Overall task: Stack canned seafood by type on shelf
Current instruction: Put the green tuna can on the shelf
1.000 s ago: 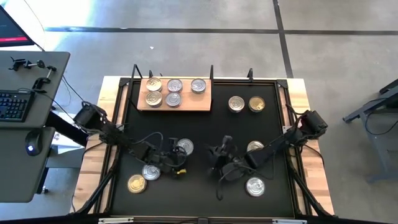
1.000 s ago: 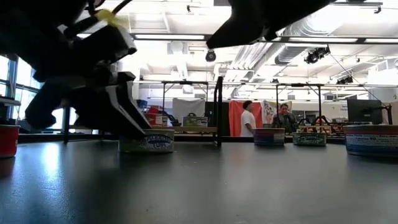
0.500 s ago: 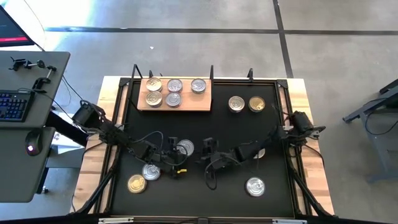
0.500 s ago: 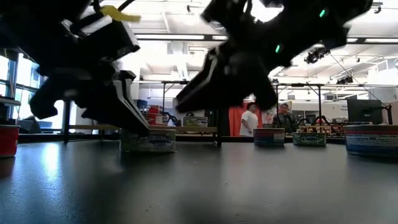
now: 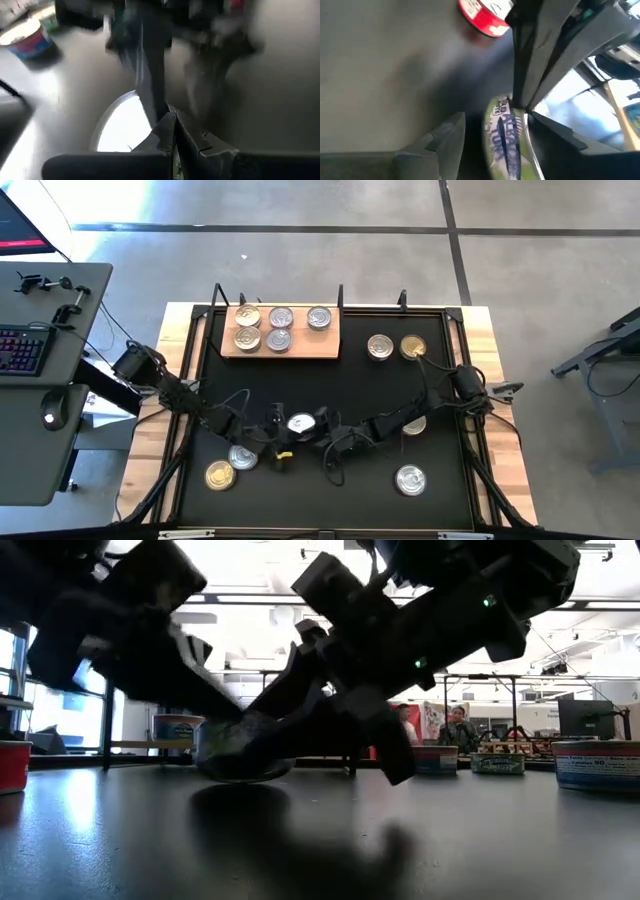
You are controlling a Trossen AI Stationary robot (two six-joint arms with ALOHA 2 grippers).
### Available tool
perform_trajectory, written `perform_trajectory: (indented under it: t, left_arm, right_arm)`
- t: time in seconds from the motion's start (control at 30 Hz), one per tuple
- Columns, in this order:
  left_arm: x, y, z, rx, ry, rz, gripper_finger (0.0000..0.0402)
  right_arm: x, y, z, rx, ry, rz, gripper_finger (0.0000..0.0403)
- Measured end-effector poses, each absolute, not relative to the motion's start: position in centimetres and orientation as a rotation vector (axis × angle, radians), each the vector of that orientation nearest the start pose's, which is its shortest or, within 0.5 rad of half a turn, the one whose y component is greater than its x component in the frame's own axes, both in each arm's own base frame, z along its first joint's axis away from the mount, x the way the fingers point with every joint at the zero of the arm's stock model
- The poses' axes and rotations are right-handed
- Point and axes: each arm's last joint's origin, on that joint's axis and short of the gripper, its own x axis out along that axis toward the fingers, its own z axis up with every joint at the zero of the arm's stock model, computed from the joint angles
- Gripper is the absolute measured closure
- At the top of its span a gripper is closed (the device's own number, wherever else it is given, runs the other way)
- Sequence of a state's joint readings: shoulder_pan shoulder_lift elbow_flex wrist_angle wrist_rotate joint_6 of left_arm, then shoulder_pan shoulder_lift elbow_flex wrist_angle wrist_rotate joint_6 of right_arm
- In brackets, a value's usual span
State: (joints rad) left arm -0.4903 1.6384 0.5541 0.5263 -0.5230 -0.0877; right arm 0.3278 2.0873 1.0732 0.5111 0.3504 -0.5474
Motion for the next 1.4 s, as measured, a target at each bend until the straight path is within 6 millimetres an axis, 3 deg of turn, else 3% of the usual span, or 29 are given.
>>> perform_trajectory:
  t: [0.27, 0.47, 0.67, 0.83, 1.0, 1.2, 1.4]
  left_arm:
    - [25.9, -12.2, 13.3, 0.164, 0.446, 0.034, 0.0401]
    - [25.7, -12.2, 13.5, 0.207, 0.442, 0.053, 0.0393]
    - [23.2, -11.6, 14.5, 0.297, 0.572, 0.203, 0.0373]
    - [20.6, -10.3, 15.2, 0.181, 0.596, 0.49, 0.0371]
    - [19.9, -10.5, 15.1, 0.119, 0.554, 0.565, 0.0371]
    - [19.8, -11.2, 14.6, 0.126, 0.517, 0.576, 0.0371]
    - [19.6, -11.5, 14.6, 0.132, 0.505, 0.568, 0.0371]
  right_arm:
    - [39.5, 12.2, 11.1, -0.736, 0.493, 0.035, 0.0213]
    - [39.3, 12.7, 11.1, -0.739, 0.495, 0.003, 0.0286]
    - [39.1, 12.1, 12.8, -0.721, 0.579, -0.159, 0.0285]
    - [41.5, 8.7, 16.5, -0.719, 0.676, -0.342, 0.0285]
    - [44.4, 3.4, 18.7, -0.675, 0.725, -0.486, 0.0285]
    - [45.5, -2.7, 17.9, -0.653, 0.831, -0.568, 0.0285]
    - [45.0, -5.3, 16.8, -0.604, 0.905, -0.608, 0.0285]
